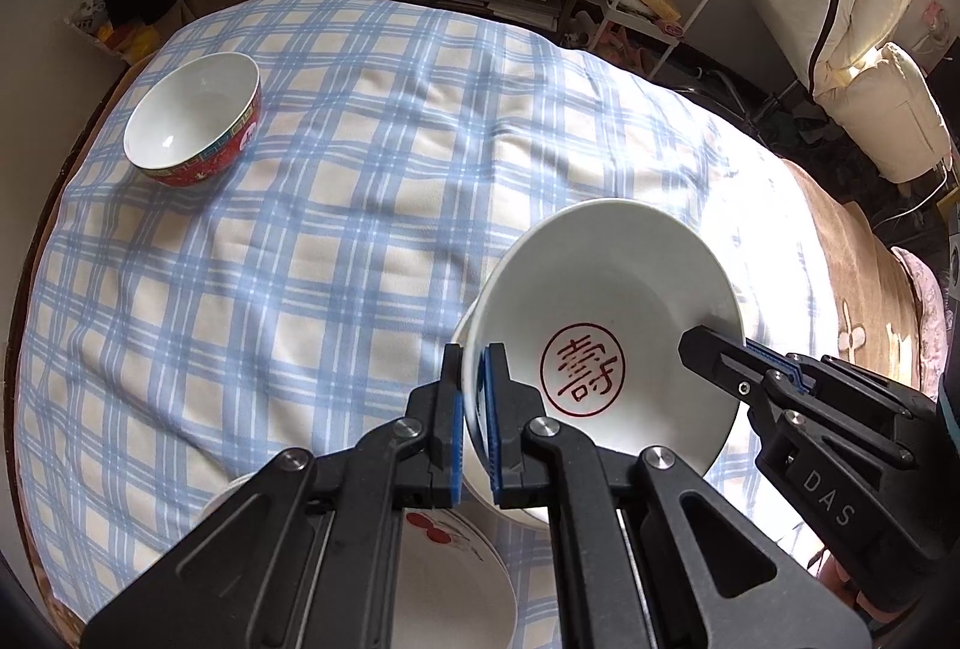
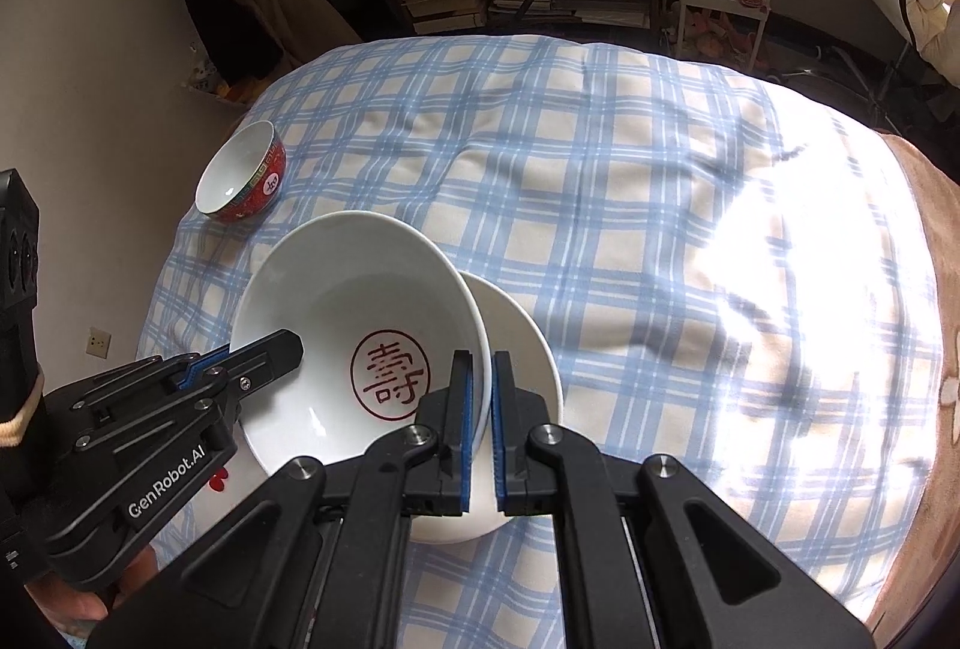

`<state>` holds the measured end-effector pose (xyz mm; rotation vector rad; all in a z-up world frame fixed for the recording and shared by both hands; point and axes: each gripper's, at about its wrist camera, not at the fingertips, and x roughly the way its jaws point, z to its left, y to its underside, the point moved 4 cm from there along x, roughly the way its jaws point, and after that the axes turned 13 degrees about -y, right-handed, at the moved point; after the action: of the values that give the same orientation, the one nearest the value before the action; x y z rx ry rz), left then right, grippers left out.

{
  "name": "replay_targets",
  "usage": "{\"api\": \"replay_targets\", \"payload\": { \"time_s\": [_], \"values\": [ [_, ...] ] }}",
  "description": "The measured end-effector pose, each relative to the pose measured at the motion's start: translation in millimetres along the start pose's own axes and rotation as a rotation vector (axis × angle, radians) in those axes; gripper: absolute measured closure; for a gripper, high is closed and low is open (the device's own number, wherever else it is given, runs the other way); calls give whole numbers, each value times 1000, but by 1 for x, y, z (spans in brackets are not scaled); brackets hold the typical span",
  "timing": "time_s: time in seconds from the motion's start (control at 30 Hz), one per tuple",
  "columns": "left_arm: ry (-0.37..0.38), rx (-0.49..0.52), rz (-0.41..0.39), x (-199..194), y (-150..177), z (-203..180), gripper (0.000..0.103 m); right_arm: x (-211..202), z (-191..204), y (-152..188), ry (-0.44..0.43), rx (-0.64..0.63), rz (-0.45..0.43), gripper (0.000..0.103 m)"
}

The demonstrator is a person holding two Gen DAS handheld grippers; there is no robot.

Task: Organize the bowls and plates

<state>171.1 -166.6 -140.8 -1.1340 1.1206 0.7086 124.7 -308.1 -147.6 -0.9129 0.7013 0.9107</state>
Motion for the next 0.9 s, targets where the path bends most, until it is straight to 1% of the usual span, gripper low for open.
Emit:
{"api": "replay_targets", "payload": {
  "time_s": [0.23, 0.43, 0.8, 0.9],
  "values": [
    [-3, 8, 19, 2, 11, -6, 96, -1, -4, 9, 26, -8, 20, 96],
    [-12, 14, 12, 1, 14, -7, 96, -1, -2, 12, 43, -10, 23, 96],
    [-39, 31, 35, 12, 15, -11, 96, 9, -8, 17, 53, 2, 43, 96],
    [-56, 50, 26, 14, 17, -15, 95, 12, -11, 18, 61, 6, 46, 96]
  ]
}}
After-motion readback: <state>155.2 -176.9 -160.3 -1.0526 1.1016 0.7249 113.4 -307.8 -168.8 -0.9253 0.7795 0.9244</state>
